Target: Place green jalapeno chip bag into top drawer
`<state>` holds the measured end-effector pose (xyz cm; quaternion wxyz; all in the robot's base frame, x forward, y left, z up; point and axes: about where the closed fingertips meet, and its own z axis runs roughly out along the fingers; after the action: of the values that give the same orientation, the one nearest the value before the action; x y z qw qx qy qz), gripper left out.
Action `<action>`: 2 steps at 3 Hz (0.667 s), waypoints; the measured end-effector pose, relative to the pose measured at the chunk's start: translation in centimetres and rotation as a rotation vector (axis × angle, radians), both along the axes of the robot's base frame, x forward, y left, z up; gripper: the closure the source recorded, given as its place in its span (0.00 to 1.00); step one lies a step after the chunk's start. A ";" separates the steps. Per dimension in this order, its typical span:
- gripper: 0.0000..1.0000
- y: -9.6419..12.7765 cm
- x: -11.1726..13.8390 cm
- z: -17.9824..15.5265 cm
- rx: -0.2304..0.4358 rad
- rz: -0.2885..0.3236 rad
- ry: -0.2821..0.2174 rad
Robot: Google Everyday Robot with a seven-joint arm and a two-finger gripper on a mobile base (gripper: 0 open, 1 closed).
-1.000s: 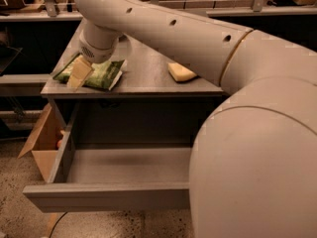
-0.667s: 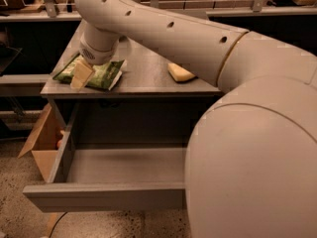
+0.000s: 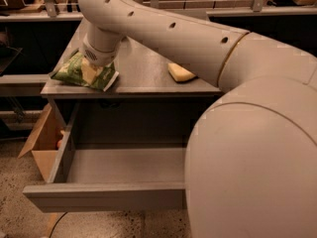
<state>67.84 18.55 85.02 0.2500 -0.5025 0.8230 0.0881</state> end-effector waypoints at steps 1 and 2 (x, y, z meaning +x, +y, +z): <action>0.86 -1.1 -0.3 1.2 0.019 0.008 -0.012; 1.00 -4.0 -2.1 3.6 0.018 0.034 -0.024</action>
Offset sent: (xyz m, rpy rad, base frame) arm -0.0451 -0.0860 0.0766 0.0160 -0.0552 0.0672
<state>65.75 14.55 88.58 0.2628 -0.5151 0.8105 0.0935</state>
